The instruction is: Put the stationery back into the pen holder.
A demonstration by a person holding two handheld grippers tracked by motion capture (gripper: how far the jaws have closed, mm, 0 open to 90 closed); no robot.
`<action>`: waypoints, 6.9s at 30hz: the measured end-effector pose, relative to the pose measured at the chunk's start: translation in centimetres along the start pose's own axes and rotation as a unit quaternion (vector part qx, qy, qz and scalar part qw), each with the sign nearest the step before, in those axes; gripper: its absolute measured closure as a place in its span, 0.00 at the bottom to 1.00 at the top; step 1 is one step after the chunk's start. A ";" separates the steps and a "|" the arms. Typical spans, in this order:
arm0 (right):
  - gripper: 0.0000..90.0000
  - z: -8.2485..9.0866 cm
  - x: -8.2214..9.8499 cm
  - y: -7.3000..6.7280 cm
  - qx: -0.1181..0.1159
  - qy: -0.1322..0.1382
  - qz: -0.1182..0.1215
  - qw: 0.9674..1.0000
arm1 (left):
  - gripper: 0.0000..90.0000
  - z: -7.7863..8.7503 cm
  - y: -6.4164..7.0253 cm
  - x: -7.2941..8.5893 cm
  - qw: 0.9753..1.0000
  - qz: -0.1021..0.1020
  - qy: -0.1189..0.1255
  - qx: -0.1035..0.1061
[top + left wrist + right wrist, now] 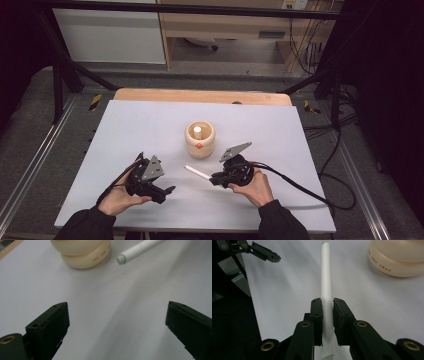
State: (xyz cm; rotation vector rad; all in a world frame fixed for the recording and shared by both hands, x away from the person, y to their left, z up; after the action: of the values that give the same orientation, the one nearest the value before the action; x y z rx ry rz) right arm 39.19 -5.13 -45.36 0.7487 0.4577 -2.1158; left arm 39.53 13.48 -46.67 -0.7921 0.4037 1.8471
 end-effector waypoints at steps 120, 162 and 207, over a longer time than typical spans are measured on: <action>0.04 2.5 5.0 7.9 0.119 0.037 -0.100 0.987 | 0.86 -2.2 1.0 -3.8 0.987 -0.155 -0.025 -0.026; 0.01 3.3 10.5 9.8 0.133 0.056 -0.094 0.985 | 0.86 1.5 -4.7 -11.2 0.982 0.122 0.144 -0.031; 0.01 3.2 10.5 9.6 0.127 0.057 -0.090 0.986 | 0.86 -5.0 -9.9 -17.1 0.971 0.150 0.175 -0.061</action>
State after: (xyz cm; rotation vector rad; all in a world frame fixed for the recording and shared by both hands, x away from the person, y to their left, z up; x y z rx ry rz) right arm 40.74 -18.75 -50.41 1.0101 0.3287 -2.3377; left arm 54.34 2.66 -37.82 -1.2016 0.6694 2.0273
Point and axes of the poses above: each handheld gripper's, and its own axes: z roughly backward along the jaws, x roughly out of its underside, y roughly to its right, the point moved 9 cm from there along -z, roughly forward along the jaws, and after that the axes turned 11 degrees about x, right-handed, at the moved point
